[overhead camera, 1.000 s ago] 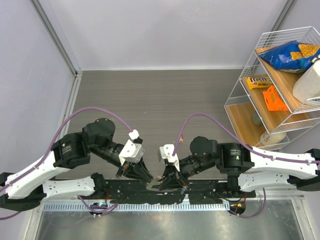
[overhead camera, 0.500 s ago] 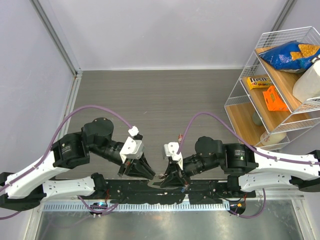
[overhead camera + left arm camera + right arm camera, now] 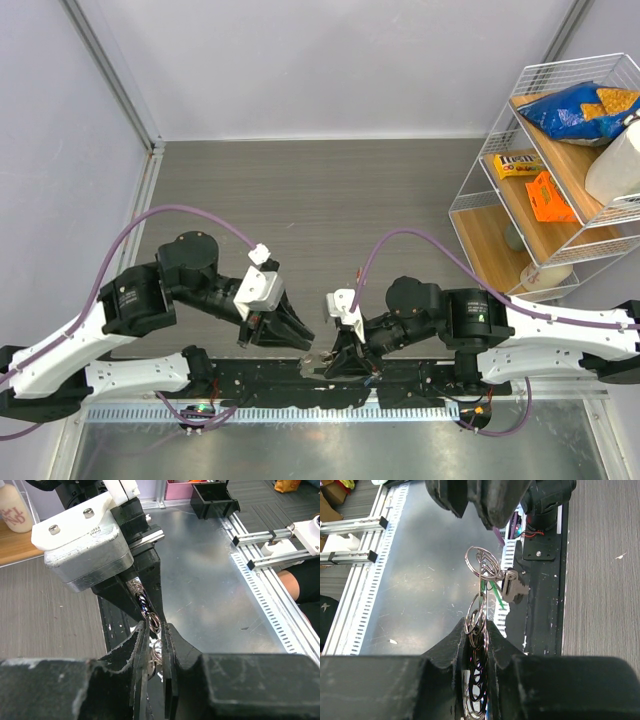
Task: Put the keys on the keyring
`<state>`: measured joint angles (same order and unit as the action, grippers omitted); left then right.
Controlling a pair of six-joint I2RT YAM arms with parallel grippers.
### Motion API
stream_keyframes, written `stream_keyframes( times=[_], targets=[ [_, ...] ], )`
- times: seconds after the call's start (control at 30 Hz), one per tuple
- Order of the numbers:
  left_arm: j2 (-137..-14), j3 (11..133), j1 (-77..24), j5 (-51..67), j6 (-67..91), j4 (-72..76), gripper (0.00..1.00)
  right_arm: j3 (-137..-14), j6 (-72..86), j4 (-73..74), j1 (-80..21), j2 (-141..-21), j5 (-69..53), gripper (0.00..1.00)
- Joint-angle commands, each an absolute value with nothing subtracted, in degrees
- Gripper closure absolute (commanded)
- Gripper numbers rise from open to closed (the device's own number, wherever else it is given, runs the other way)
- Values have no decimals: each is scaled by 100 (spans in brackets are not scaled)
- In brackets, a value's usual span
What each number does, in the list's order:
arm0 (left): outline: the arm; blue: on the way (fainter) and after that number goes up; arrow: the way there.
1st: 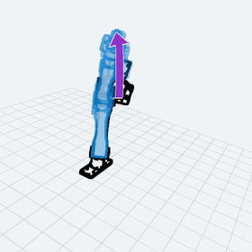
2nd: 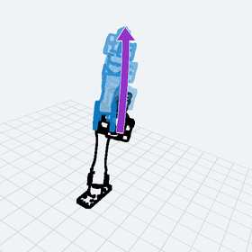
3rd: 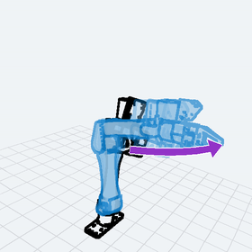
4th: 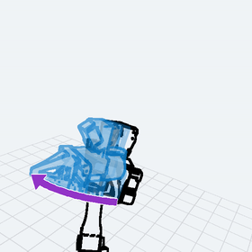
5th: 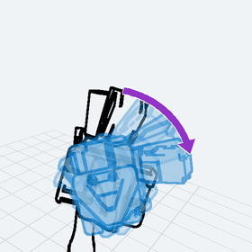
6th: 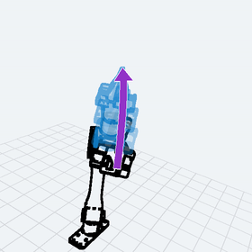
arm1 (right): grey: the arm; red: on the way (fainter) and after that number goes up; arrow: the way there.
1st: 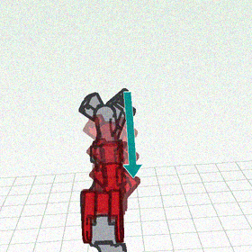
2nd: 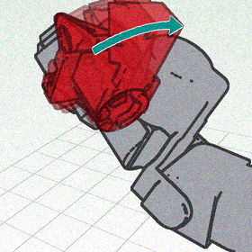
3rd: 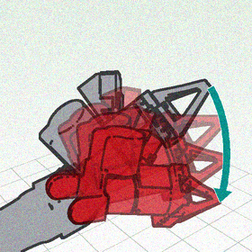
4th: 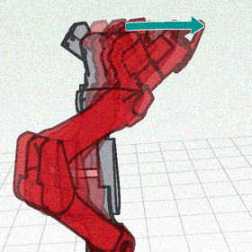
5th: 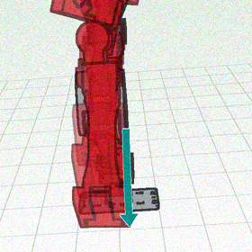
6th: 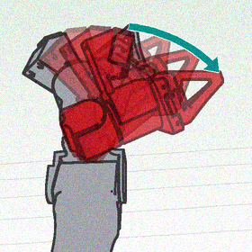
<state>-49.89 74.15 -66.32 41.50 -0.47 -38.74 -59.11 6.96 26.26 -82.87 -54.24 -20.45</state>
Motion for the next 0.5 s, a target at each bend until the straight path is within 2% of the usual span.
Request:
stream_keyframes(
  times=[0.0,0.47],
  targets=[
    [-4861,7480,-6636,4201,-35,-3621,78,-5933,782,2364,-8306,-5195,-2021,94],
    [-4210,6767,-6636,3885,202,-3094,61,-6135,1283,2215,-8306,-5168,-1644,94]
  ],
)
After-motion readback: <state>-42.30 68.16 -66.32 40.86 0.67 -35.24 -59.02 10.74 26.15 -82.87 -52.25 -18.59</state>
